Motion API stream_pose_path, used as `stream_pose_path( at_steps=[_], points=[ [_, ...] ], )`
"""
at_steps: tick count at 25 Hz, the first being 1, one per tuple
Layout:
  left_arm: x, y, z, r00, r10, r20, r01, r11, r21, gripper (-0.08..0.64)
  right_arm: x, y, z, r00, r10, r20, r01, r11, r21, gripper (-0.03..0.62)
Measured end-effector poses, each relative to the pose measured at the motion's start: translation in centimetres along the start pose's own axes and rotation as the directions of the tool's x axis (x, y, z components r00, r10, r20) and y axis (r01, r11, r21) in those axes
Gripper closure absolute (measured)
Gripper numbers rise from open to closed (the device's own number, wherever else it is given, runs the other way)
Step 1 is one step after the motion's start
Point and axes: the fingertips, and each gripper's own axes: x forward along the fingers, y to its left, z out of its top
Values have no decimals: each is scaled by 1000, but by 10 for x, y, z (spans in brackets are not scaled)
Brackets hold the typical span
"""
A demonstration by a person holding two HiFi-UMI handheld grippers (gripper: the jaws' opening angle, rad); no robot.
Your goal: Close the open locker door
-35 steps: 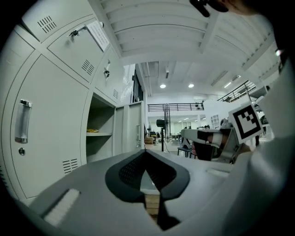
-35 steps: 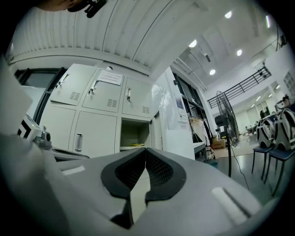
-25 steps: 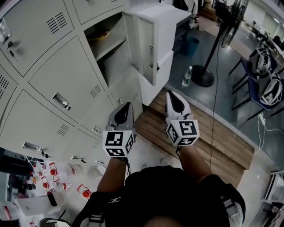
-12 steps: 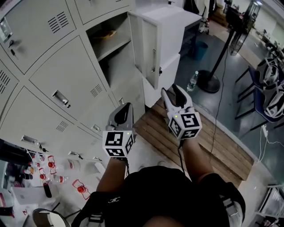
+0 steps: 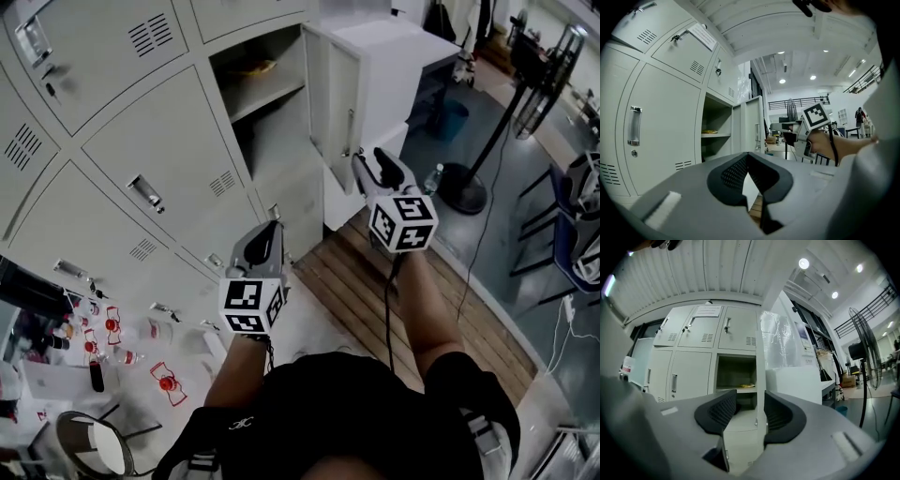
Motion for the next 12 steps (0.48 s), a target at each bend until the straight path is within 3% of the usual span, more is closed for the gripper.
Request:
stream_pose_path(
  at_steps=[7,12],
  points=[
    [-6,17,3,997,81,9,-81,997,3,560,40,-22,-10,999,27,-47,-26,1000,16,425],
    [-6,23,1,993,117,4,-117,993,6,560,62,-31,-21,992,108,-57,-104,991,81,425]
  ],
)
